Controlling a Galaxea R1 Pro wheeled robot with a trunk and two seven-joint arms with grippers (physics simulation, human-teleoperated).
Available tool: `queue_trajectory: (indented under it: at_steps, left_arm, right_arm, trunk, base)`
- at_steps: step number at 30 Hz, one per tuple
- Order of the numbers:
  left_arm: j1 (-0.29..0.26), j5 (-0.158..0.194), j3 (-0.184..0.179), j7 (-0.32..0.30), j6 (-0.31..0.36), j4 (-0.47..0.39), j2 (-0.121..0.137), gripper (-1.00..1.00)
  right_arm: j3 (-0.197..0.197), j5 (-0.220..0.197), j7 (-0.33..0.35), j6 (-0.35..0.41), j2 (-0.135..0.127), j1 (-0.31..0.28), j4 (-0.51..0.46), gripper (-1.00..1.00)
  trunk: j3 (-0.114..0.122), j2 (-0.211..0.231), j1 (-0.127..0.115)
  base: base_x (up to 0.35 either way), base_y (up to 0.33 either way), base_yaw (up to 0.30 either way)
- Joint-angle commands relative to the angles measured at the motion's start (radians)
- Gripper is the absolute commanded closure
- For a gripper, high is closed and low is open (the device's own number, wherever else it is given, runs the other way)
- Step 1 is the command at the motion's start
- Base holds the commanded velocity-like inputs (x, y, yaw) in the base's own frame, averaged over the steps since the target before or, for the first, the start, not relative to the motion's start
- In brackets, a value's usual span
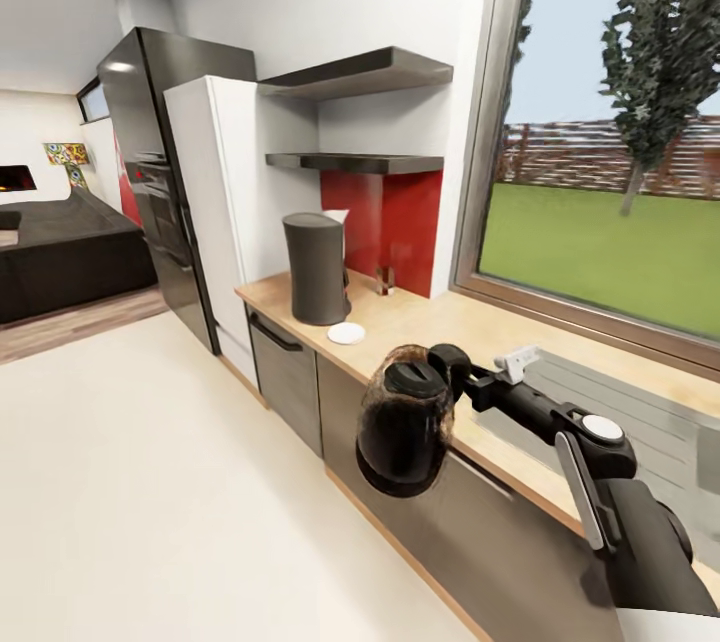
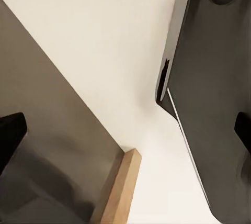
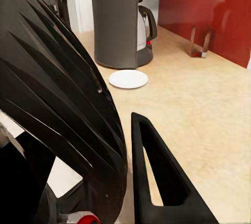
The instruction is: Set up a coffee station on the kitchen countertop: keep the coffee maker on the countertop, move the bottle of coffee from the kitchen shelf to the counter next to the coffee maker, place a paper coffee filter on top of the coffee maker, put the saucer next to the coffee maker with the coffee cup on the saucer, and place the electric kettle next to the coffee maker.
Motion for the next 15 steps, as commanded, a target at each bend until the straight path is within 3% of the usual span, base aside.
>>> queue_trajectory:
  at_steps: [1, 15]
  left_arm:
    - [0.000, -0.011, 0.008, 0.002, -0.002, -0.001, 0.000, -1.00]
    - [0.000, -0.012, 0.007, 0.002, -0.002, -0.001, 0.000, -1.00]
  right_arm:
    - [-0.001, -0.002, 0.006, -0.001, 0.000, -0.001, -0.001, 1.00]
    - [-0.003, -0.003, 0.007, -0.030, -0.002, -0.001, -0.003, 1.00]
  trunk:
    - [-0.002, -0.002, 0.001]
    - [-0.002, -0.002, 0.001]
  base:
    - [0.293, 0.224, 0.000]
    - [0.292, 0.212, 0.000]
